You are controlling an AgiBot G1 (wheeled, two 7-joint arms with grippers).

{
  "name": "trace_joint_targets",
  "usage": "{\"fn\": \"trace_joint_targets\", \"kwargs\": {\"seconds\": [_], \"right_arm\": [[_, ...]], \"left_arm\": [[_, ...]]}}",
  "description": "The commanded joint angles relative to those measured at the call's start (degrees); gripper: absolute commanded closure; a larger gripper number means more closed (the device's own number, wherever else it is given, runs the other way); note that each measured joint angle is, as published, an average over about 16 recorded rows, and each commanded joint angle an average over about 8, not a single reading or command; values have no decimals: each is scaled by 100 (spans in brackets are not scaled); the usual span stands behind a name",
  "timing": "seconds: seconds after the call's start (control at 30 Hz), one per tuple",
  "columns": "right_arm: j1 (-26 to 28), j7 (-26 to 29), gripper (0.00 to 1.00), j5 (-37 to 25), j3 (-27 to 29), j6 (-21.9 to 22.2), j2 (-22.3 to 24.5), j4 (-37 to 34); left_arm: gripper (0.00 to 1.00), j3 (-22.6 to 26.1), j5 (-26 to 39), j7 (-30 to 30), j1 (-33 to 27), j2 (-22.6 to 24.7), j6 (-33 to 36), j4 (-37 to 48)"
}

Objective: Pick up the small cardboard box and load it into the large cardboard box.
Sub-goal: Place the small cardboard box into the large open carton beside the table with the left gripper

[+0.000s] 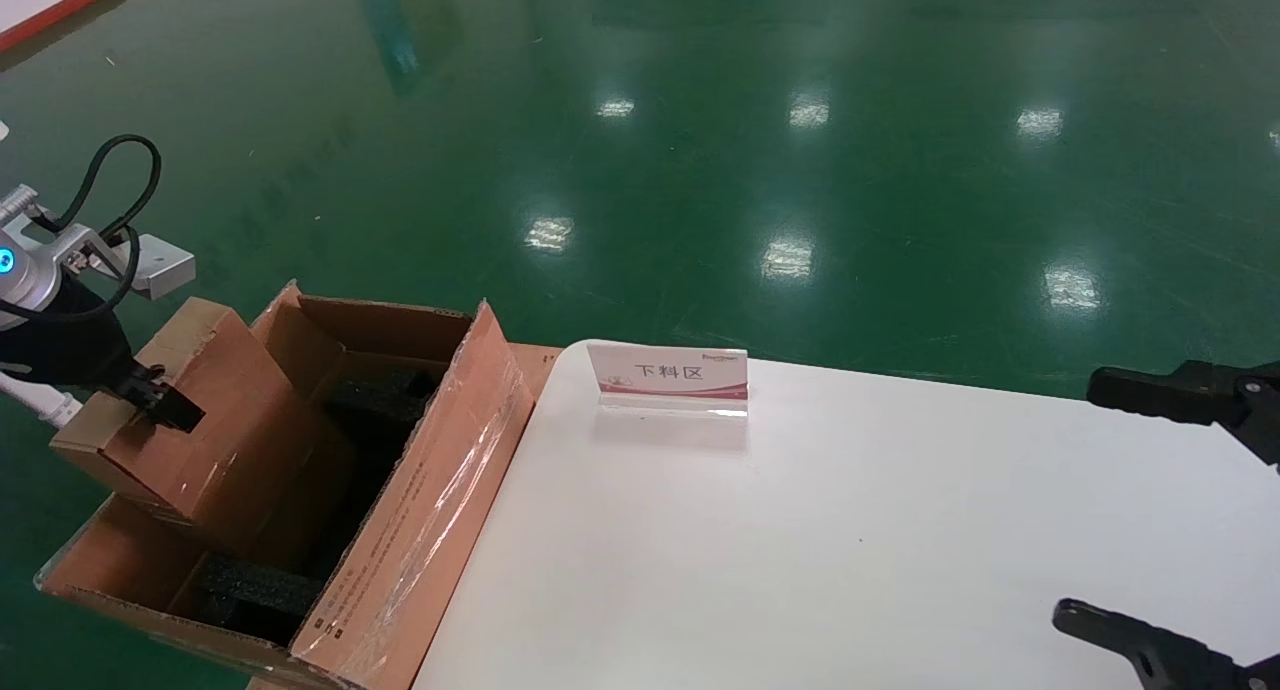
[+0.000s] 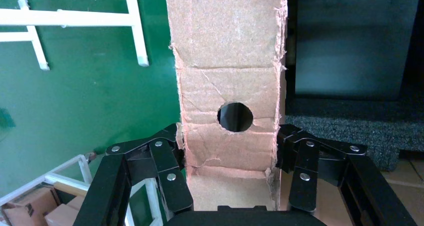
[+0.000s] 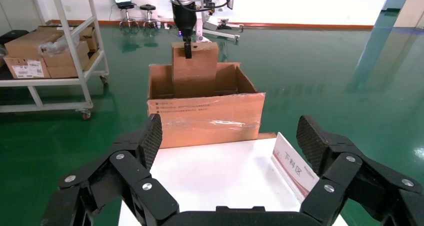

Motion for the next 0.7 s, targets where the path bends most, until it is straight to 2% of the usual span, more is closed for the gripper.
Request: {"fn": "trace_joint_targets", "kwargs": {"seconds": [0.03, 0.7], "right_arm": [[0, 0, 0, 0, -1, 0, 0, 0], [1, -3, 0, 4, -6, 3, 3, 0]], "left_arm": [[100, 7, 24, -54, 19, -5, -44, -26], [100, 96, 196, -452, 342, 161, -334, -46]]}}
